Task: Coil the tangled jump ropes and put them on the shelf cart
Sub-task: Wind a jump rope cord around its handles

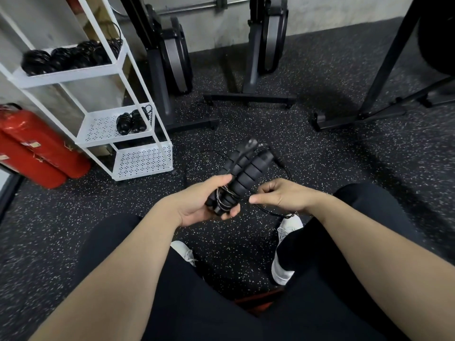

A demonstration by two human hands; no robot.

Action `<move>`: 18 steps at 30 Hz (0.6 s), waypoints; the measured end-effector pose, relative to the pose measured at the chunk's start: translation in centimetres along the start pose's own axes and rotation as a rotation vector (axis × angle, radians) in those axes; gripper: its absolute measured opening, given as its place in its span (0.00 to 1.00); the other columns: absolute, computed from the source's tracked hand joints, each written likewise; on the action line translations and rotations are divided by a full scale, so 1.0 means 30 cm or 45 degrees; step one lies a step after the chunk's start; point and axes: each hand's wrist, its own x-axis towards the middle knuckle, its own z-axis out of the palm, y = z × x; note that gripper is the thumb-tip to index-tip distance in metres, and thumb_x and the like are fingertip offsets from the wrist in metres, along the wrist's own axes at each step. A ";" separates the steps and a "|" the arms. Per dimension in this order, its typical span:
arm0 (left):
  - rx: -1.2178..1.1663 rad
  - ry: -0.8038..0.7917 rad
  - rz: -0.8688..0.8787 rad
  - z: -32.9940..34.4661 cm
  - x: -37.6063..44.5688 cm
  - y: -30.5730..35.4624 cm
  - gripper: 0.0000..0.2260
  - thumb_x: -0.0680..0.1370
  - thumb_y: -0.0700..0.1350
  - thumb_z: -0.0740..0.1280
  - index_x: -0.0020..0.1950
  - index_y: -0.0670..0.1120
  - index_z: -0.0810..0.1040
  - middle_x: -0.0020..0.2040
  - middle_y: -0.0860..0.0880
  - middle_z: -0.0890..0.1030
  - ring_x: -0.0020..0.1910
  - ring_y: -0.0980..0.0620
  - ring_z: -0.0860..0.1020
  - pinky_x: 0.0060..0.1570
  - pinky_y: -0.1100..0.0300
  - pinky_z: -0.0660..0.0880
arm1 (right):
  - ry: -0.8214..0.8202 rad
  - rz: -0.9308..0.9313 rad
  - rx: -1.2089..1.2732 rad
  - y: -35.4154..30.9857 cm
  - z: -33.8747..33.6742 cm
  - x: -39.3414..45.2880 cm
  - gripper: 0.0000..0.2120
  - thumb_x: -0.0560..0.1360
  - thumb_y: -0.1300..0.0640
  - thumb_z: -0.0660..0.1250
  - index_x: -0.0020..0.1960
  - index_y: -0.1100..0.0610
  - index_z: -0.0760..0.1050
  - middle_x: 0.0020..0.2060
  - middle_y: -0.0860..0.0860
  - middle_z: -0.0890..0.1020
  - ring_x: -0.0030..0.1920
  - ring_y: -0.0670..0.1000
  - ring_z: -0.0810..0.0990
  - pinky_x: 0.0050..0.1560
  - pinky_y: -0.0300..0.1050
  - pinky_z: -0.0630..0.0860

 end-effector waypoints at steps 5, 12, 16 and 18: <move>-0.403 -0.060 0.202 -0.051 -0.018 0.004 0.24 0.72 0.60 0.74 0.61 0.47 0.77 0.32 0.46 0.76 0.31 0.50 0.72 0.42 0.54 0.62 | -0.148 -0.116 0.188 -0.026 -0.027 -0.012 0.13 0.75 0.41 0.69 0.45 0.49 0.85 0.31 0.48 0.71 0.34 0.47 0.70 0.43 0.41 0.73; 0.309 -0.089 -0.095 -0.020 -0.035 0.018 0.14 0.81 0.52 0.60 0.56 0.44 0.76 0.38 0.43 0.83 0.33 0.48 0.77 0.43 0.55 0.76 | 0.091 0.069 -0.232 -0.019 -0.009 -0.014 0.21 0.71 0.38 0.75 0.39 0.56 0.79 0.30 0.47 0.74 0.33 0.47 0.71 0.35 0.40 0.67; 0.937 -0.112 -0.374 0.034 -0.012 0.039 0.15 0.82 0.52 0.68 0.64 0.49 0.70 0.44 0.48 0.85 0.37 0.51 0.78 0.43 0.59 0.76 | 0.182 0.143 -0.381 0.003 -0.018 0.013 0.18 0.77 0.67 0.68 0.33 0.51 0.74 0.32 0.50 0.76 0.42 0.52 0.75 0.35 0.41 0.67; 1.241 -0.065 -0.445 0.060 0.008 0.032 0.18 0.79 0.56 0.70 0.61 0.50 0.68 0.44 0.51 0.84 0.38 0.53 0.76 0.39 0.60 0.72 | 0.234 0.157 -0.360 0.009 -0.010 0.023 0.16 0.73 0.54 0.77 0.30 0.52 0.76 0.28 0.48 0.76 0.32 0.48 0.73 0.30 0.40 0.67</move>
